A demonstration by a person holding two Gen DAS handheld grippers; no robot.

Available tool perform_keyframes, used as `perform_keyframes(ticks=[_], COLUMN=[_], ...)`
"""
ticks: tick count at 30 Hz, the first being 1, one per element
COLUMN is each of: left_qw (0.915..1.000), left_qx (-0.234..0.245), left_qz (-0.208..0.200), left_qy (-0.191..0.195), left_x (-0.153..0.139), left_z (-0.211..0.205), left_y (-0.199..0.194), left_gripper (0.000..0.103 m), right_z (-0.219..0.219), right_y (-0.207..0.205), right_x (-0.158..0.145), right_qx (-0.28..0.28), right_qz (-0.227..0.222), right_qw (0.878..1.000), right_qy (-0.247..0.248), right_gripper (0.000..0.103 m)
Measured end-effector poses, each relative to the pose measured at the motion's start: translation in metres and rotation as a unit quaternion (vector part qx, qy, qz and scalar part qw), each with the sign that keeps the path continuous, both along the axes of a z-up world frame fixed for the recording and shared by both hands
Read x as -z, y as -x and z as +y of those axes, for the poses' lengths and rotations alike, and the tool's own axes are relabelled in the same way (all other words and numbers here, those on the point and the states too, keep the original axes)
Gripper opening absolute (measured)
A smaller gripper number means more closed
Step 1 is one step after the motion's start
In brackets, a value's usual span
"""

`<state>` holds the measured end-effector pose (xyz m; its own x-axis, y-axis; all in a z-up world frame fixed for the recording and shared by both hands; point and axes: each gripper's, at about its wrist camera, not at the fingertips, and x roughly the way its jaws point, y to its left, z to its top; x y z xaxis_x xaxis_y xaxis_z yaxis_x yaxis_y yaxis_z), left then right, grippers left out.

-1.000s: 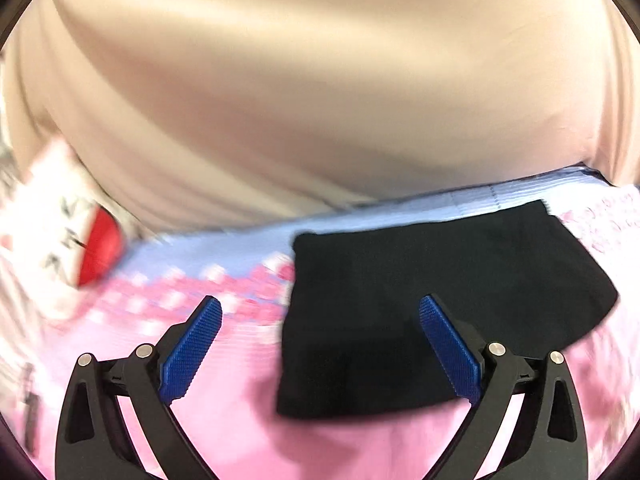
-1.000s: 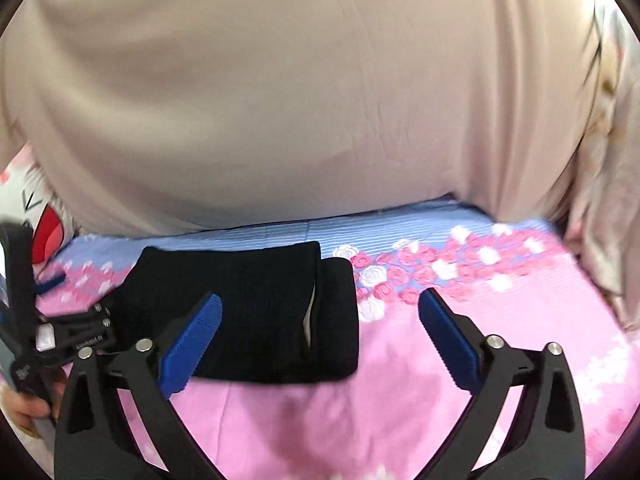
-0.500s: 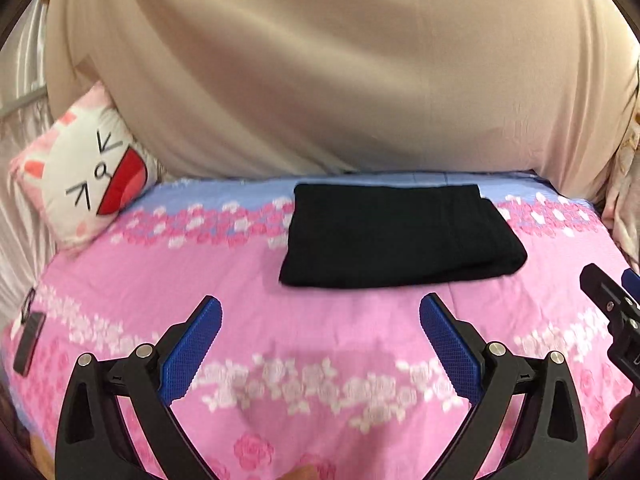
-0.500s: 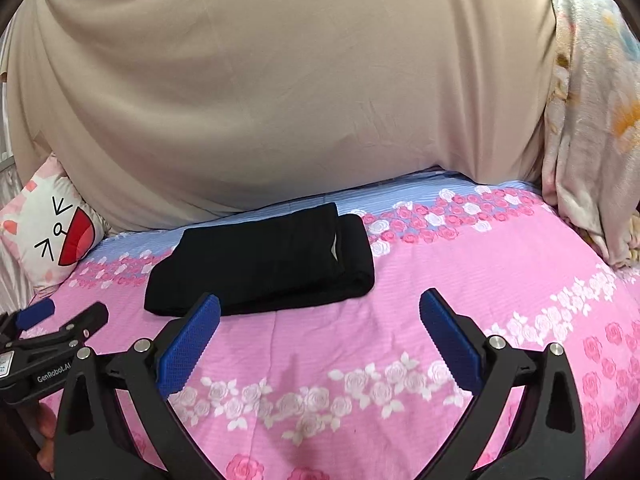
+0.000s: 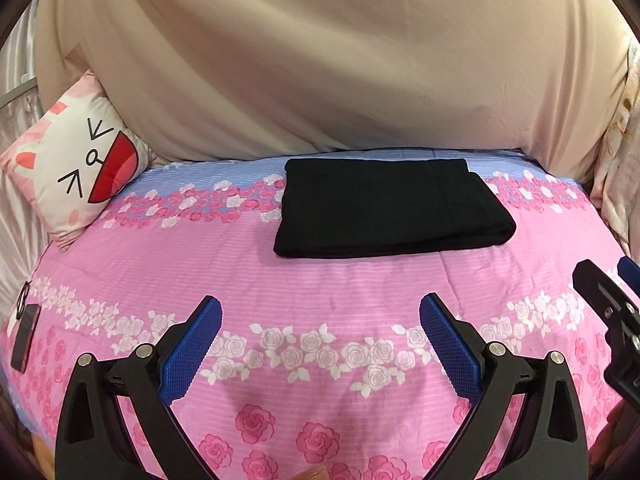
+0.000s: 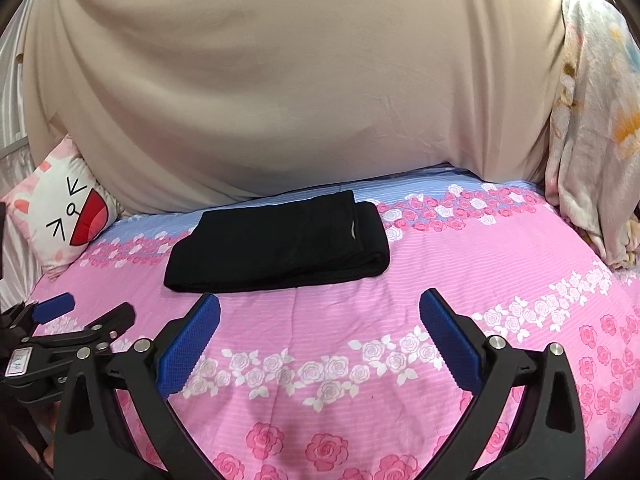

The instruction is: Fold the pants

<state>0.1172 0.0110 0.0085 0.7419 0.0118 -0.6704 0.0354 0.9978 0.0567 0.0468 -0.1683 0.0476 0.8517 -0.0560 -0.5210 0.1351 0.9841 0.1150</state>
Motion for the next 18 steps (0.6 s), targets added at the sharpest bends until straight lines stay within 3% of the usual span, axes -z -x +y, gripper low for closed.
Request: perform_keyframes(ticks=[18], left_qw=[1.0000], left_qx=[-0.005], left_qz=[0.005], left_qy=[0.006], left_x=[0.0046], left_z=[0.0035], left_y=[-0.0070], left_gripper=[0.098], right_z=[0.0099], right_y=[0.0009], right_x=[0.0013], right_qx=[-0.002], right_qz=[0.004], right_qw=[1.000], right_qy=[0.013], right_gripper=[0.098])
